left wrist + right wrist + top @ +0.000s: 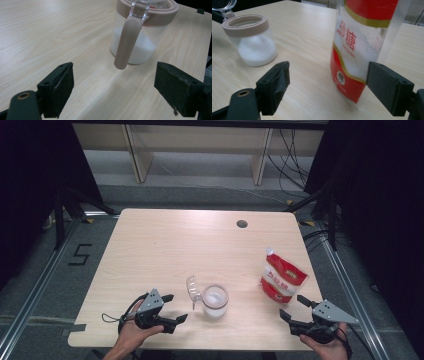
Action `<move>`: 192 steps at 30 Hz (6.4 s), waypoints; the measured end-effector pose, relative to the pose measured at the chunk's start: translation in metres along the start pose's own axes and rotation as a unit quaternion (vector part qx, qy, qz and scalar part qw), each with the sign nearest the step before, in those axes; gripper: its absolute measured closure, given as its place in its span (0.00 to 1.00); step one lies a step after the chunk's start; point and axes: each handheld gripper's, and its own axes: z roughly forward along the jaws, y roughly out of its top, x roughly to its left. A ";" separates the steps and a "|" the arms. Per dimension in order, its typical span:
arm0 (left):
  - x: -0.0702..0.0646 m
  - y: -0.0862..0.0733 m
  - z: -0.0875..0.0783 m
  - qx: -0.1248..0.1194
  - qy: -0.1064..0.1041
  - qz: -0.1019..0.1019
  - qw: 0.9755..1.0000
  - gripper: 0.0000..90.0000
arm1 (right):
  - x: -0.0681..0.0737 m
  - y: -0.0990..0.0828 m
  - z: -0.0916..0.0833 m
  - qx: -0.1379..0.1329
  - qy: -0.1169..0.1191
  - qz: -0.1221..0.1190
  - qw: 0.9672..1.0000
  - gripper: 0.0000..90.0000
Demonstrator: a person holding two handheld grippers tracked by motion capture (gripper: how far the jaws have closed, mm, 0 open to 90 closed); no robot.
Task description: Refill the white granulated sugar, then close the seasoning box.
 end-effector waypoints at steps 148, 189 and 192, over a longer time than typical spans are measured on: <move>-0.015 0.063 -0.003 -0.059 -0.056 -0.007 0.997 0.67 | 0.020 -0.013 0.025 0.049 0.054 -0.063 0.995 0.22; -0.002 0.015 -0.017 -0.028 -0.030 -0.037 0.998 0.17 | 0.017 -0.015 0.026 0.063 0.059 -0.053 0.995 0.17; 0.000 0.010 -0.016 -0.016 -0.027 -0.032 0.999 0.17 | 0.019 -0.016 0.026 0.078 0.057 -0.044 0.994 0.17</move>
